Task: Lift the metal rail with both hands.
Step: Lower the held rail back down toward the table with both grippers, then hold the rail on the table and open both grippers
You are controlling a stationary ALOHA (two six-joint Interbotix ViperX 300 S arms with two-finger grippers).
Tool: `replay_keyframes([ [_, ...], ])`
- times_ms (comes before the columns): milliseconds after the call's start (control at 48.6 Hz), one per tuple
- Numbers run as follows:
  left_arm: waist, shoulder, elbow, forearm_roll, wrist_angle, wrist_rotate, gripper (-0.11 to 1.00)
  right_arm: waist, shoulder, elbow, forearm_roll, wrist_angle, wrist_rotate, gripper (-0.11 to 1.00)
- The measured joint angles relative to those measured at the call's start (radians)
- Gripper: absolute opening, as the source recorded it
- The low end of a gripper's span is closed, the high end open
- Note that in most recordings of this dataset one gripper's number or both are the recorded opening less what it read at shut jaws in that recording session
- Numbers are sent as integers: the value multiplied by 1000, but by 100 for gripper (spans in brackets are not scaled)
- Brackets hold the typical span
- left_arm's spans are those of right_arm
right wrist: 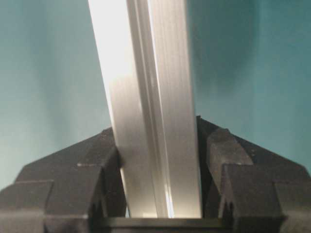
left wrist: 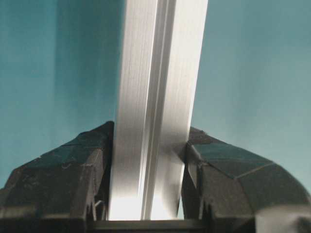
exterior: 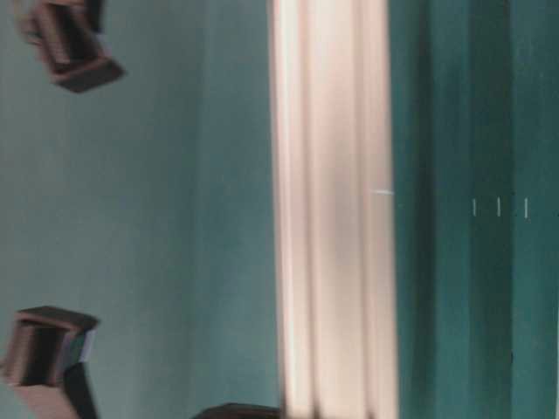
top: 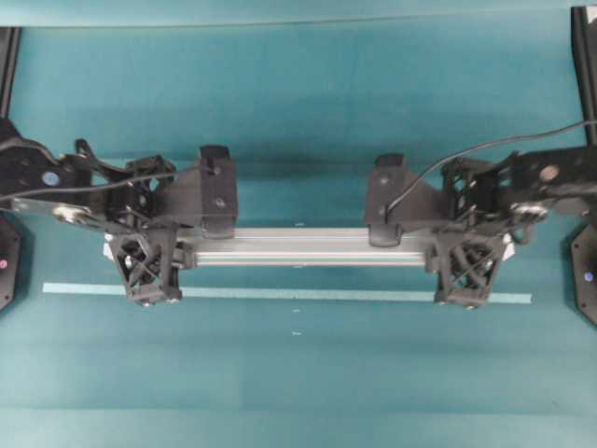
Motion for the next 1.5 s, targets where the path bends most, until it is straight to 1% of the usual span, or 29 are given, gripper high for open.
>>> replay_keyframes([
  [103, -2, 17, 17, 0, -17, 0, 30, 9, 29, 18, 0, -49, 5, 40],
  [329, -12, 74, 67, 0, -107, -2, 30, 23, 91, 58, 0, -144, 8, 40],
  [453, -15, 101, 75, 2, -133, 0, 30, 32, 115, 80, 0, -199, 9, 40],
  [659, -17, 141, 86, 0, -166, 0, 30, 34, 146, 104, 2, -259, 11, 40],
  [988, -17, 163, 104, 2, -193, 0, 30, 35, 179, 115, 2, -316, 9, 40],
  [1503, -17, 166, 117, 2, -219, -2, 30, 38, 198, 117, 3, -330, 11, 40],
])
